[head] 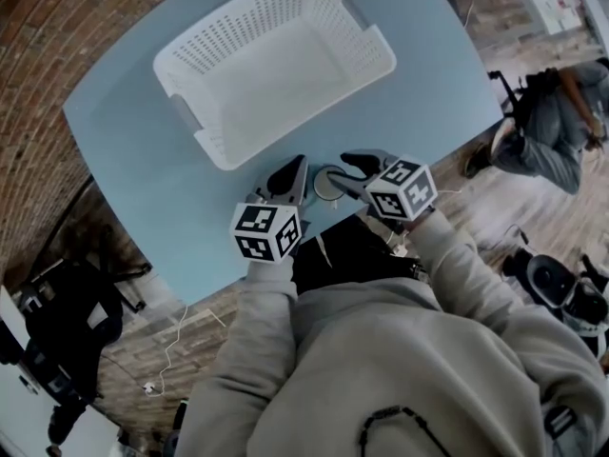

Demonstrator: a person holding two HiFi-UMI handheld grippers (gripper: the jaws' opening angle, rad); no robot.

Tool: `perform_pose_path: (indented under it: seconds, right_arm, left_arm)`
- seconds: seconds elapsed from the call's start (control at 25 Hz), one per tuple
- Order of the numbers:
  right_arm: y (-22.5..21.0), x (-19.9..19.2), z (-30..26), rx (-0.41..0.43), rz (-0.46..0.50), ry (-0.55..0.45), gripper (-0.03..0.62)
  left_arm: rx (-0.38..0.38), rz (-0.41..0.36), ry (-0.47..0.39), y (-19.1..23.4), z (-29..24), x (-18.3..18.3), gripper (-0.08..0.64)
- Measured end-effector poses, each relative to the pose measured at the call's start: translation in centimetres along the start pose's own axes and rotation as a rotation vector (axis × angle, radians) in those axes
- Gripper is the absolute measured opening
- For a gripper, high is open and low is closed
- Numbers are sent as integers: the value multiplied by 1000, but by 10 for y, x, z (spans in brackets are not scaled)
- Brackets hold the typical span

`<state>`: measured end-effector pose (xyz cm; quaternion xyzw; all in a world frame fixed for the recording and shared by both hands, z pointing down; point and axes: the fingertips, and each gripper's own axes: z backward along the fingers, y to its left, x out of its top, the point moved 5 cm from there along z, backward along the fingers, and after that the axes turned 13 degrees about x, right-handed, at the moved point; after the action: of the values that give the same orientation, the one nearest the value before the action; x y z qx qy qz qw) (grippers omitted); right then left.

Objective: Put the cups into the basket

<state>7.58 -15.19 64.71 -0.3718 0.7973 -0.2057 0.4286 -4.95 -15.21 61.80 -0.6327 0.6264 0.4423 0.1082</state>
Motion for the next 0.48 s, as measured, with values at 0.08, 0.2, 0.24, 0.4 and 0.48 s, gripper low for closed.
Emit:
perform_pose_path:
  seconds: [0.08,0.2,0.24,0.4,0.48]
  right_arm:
    - [-2,-5,-3,-2,-3,17,200]
    - [-5,-12,-8,-2,-11,41,209]
    - [-6,-14,-10,-2,-16,48,210]
    - [-8,-20,-16,-6,-27,71,209]
    - [-11,-21,-18,-16,-27,81,209]
  left_arm:
    - [7,9,6,2,0,-6,-5]
    - [22,21,5,6,-1,-10,-5]
    - [24,23,7,7,-1,-12,-5]
    - [26,30,20,10,-1,-17,-5]
    - [28,35,24,12,-1,-20,-5]
